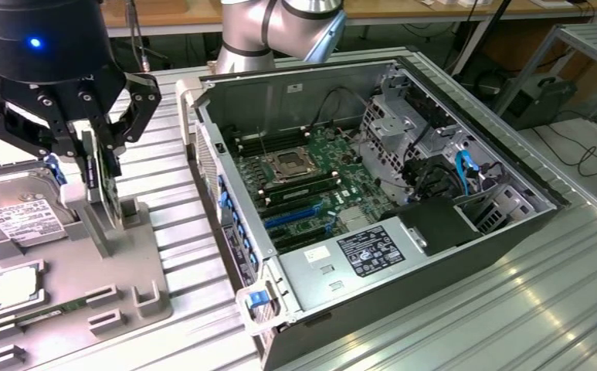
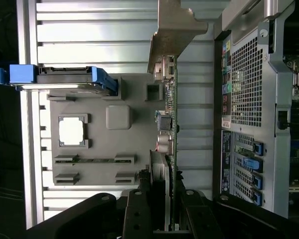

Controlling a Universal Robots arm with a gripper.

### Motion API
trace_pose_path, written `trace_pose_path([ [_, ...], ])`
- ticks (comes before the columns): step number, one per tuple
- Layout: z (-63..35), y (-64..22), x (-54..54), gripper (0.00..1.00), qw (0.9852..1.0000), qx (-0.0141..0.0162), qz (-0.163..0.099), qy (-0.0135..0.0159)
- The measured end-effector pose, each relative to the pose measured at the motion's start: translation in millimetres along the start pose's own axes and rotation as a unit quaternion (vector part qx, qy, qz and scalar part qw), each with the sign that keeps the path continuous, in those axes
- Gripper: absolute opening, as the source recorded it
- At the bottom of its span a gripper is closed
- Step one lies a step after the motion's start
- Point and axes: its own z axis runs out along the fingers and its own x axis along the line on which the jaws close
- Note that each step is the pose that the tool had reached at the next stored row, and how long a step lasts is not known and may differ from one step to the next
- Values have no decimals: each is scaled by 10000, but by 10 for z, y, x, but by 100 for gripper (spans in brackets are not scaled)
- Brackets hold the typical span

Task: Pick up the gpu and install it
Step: 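Pick up the gpu and move the gpu toward the slot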

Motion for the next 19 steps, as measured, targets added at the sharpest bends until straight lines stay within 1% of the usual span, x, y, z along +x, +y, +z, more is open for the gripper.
trace_pose_path([
  [7, -88, 2, 0, 28, 10000, 0, 0, 1],
  [13, -197, 5, -1, 28, 10000, 0, 0, 5],
  [19, -328, 7, -2, 28, 10000, 0, 0, 11],
])
